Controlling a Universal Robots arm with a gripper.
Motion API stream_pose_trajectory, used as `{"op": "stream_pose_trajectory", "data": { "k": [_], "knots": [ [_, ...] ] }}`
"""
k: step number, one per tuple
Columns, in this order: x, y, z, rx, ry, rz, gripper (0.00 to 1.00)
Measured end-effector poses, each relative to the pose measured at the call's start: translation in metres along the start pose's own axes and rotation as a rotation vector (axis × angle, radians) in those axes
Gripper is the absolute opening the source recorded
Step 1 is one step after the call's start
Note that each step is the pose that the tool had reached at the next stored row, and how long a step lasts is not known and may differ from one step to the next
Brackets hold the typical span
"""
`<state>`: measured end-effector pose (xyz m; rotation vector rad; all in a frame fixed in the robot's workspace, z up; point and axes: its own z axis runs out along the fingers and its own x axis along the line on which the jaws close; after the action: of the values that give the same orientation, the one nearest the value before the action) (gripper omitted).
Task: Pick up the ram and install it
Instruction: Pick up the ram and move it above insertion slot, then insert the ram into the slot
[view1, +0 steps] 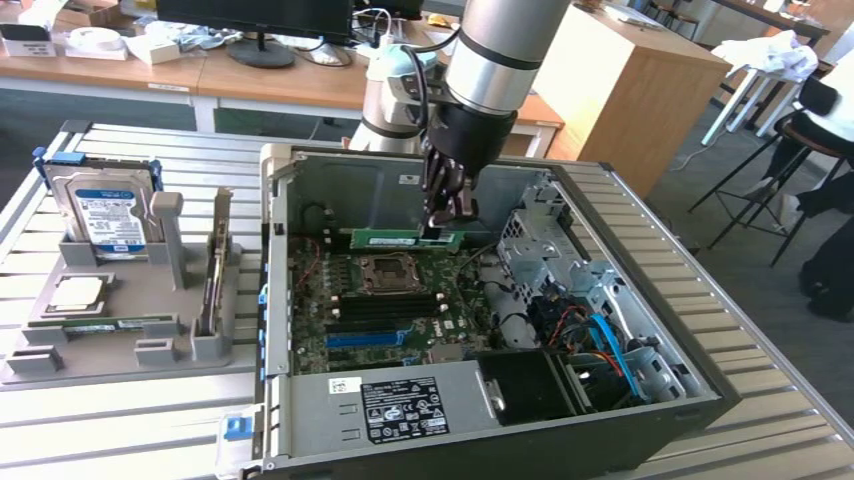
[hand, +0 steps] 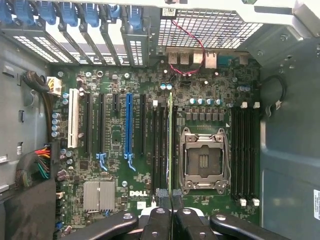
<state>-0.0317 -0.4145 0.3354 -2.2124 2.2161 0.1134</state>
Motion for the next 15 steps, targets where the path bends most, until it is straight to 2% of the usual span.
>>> {"op": "stream_pose_trajectory", "data": {
  "k": [15],
  "knots": [
    [0.0014, 0.0, 0.0002, 0.0, 0.0, 0.0, 0.12]
  ]
}}
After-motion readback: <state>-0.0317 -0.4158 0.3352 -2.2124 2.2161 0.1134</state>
